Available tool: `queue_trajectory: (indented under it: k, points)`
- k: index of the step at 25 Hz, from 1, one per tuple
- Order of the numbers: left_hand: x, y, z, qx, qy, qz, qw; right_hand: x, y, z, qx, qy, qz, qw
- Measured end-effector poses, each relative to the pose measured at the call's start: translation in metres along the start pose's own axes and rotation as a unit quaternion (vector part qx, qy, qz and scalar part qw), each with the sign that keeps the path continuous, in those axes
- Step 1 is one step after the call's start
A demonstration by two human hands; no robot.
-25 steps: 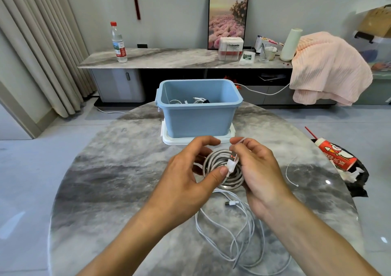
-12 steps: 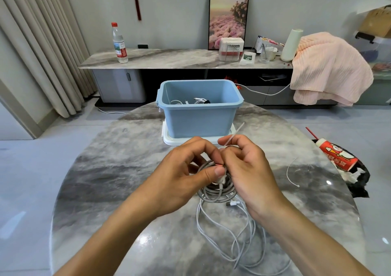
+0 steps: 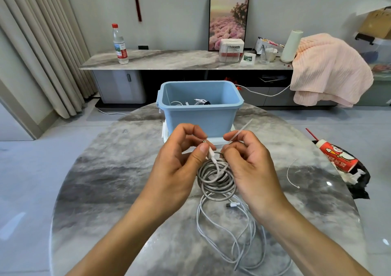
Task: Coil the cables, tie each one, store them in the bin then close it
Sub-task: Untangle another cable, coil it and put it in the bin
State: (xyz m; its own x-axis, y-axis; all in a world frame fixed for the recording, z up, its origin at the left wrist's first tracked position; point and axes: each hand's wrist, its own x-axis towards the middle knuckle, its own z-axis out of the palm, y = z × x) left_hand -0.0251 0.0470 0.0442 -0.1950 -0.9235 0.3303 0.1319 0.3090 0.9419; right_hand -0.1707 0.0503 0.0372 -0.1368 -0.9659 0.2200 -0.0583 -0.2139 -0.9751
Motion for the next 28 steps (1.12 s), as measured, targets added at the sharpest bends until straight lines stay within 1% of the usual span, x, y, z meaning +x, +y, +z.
queue_trajectory:
  k: [2, 4, 7, 9, 11, 13, 15, 16, 17, 18, 20, 21, 23, 25, 26, 28]
  points:
    - [-0.003, -0.005, 0.0, 0.032, -0.005, 0.023, 0.999, 0.0, 0.0, 0.0, 0.0, 0.011, 0.002, 1.0]
    - [-0.006, -0.007, 0.002, 0.041, -0.015, 0.032, 0.999, 0.0, -0.001, -0.001, 0.006, 0.015, 0.007, 1.0]
    - [-0.007, -0.006, 0.001, 0.077, -0.063, 0.063, 0.993, 0.002, -0.004, -0.003, 0.011, 0.02, 0.012, 1.0]
    - [-0.006, -0.007, -0.001, 0.088, -0.079, 0.059, 0.991, 0.002, -0.005, -0.004, 0.008, 0.023, 0.011, 1.0]
    - [-0.006, -0.007, 0.0, 0.127, -0.083, 0.065, 0.986, 0.001, -0.004, -0.004, -0.001, 0.022, 0.004, 1.0]
    - [-0.008, -0.008, 0.001, 0.192, -0.097, 0.097, 0.972, -0.001, -0.004, -0.005, -0.018, 0.014, -0.006, 1.0]
    - [-0.009, -0.009, 0.001, 0.261, -0.123, 0.142, 0.947, -0.003, -0.003, -0.006, -0.031, 0.001, -0.024, 0.999]
    - [-0.008, -0.01, 0.001, 0.282, -0.131, 0.156, 0.938, -0.003, -0.003, -0.006, -0.038, -0.003, -0.031, 0.999]
    - [-0.008, -0.012, 0.001, 0.284, -0.127, 0.161, 0.936, -0.003, -0.003, -0.005, -0.042, -0.003, -0.032, 0.999]
    - [-0.008, -0.013, 0.002, 0.27, -0.114, 0.155, 0.943, -0.002, -0.003, -0.004, -0.039, 0.002, -0.029, 0.999]
    - [-0.007, -0.016, 0.003, 0.209, -0.077, 0.107, 0.969, -0.001, -0.003, -0.003, -0.024, 0.023, -0.024, 0.999]
    - [-0.008, -0.016, 0.005, 0.162, -0.064, 0.073, 0.982, -0.001, -0.003, -0.002, -0.02, 0.035, -0.029, 0.999]
    - [-0.009, -0.016, 0.008, 0.025, -0.049, 0.004, 0.998, -0.001, -0.006, -0.001, -0.027, 0.06, -0.048, 0.997]
    - [-0.01, -0.018, 0.009, -0.12, -0.035, -0.074, 0.989, -0.003, -0.007, -0.001, -0.028, 0.078, -0.06, 0.995]
    - [-0.01, -0.018, 0.01, -0.151, -0.027, -0.101, 0.983, -0.003, -0.006, 0.0, -0.024, 0.085, -0.06, 0.994]
    - [-0.008, -0.018, 0.01, -0.144, -0.036, -0.113, 0.983, -0.003, -0.003, -0.001, -0.015, 0.101, -0.055, 0.993]
